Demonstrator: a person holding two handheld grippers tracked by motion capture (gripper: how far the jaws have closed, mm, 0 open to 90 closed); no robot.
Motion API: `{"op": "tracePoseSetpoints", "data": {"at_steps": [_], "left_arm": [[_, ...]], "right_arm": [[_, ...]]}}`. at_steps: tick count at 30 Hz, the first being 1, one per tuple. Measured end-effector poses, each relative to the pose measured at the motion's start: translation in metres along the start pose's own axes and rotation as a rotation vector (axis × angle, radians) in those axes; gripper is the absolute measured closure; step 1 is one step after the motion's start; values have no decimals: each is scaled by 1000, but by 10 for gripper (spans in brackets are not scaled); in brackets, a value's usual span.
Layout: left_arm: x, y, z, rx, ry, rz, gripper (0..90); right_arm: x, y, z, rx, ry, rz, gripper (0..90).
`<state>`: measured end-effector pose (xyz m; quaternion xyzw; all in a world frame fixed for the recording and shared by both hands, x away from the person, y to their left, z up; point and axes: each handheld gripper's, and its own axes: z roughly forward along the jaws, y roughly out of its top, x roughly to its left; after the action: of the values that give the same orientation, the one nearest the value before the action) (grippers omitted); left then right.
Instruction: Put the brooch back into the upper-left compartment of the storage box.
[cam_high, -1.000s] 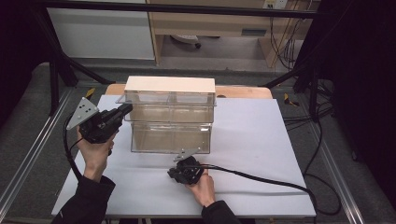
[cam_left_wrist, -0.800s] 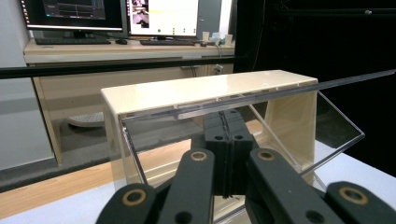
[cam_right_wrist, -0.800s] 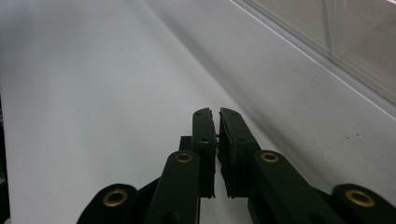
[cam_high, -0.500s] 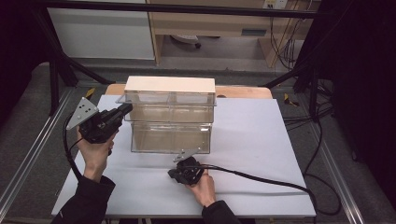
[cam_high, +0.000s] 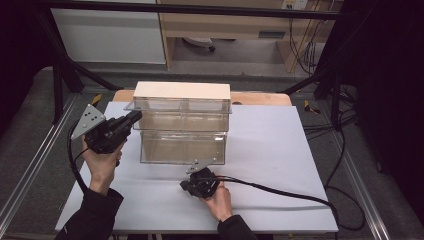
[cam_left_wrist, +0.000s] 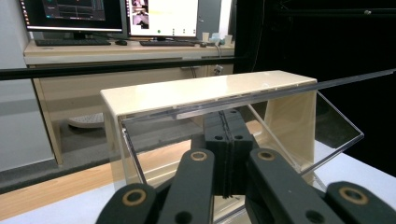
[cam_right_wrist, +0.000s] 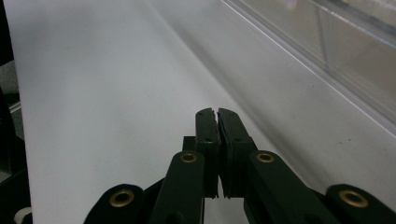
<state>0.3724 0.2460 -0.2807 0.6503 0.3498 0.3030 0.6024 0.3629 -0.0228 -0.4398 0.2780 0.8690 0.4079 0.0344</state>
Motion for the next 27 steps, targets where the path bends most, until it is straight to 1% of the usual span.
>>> {"op": "tracePoseSetpoints", "data": {"at_steps": [4, 5, 7, 8, 10, 12, 27], "left_arm": [[0, 0, 0, 0, 0, 0, 896], [0, 0, 0, 0, 0, 0, 896], [0, 0, 0, 0, 0, 1, 896], [0, 0, 0, 0, 1, 1, 896], [0, 0, 0, 0, 0, 1, 896], [0, 0, 0, 0, 0, 1, 896], [0, 0, 0, 0, 1, 1, 896]], "right_arm": [[2, 2, -4, -5, -6, -2, 880], [2, 2, -6, -9, -7, -11, 880], [2, 4, -9, -12, -5, -13, 880], [3, 4, -11, -13, -9, -13, 880], [4, 6, -16, -21, -18, -29, 880], [4, 6, -17, -22, -19, -30, 880], [8, 15, -40, -85, -25, -55, 880]]}}
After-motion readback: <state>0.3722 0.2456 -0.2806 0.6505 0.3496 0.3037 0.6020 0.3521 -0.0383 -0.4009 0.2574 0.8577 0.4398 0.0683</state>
